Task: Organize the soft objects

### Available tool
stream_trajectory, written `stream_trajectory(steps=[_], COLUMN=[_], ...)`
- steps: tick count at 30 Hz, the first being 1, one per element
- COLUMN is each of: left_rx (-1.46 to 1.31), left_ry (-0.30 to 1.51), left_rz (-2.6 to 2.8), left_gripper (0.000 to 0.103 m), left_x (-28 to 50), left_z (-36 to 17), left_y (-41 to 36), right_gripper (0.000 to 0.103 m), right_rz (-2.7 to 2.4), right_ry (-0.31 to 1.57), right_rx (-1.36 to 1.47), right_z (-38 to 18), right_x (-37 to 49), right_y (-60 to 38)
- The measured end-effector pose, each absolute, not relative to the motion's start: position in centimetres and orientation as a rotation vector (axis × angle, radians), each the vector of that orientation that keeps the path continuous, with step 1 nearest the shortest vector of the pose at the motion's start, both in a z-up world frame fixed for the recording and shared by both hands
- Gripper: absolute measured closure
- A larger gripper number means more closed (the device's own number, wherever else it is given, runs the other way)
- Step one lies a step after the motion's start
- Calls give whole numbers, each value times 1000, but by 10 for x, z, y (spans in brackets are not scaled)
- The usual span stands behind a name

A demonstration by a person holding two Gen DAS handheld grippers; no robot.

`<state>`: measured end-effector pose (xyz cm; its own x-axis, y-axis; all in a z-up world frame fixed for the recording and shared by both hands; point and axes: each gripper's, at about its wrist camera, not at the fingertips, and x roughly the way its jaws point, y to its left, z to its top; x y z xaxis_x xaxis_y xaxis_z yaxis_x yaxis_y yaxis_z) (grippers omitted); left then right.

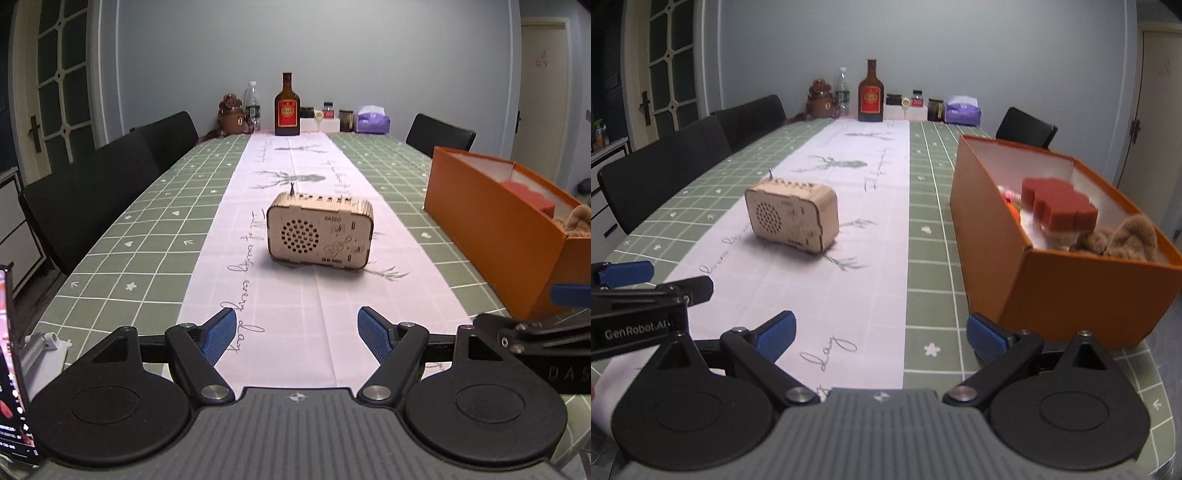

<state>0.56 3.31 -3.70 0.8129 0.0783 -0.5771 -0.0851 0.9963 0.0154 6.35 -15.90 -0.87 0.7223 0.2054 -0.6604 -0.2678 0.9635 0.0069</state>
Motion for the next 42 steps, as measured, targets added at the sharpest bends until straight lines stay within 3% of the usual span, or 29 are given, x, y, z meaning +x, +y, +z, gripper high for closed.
stream_trajectory(steps=[42], left_rx=[30], left_ry=[661], left_rz=[66], left_gripper=[14], left_x=[26], left_z=[-48], left_y=[16], right_gripper=[6], right_rz=[249], right_ry=[699], right_rx=[-45], right_z=[-25], right_x=[67], right_y=[-171])
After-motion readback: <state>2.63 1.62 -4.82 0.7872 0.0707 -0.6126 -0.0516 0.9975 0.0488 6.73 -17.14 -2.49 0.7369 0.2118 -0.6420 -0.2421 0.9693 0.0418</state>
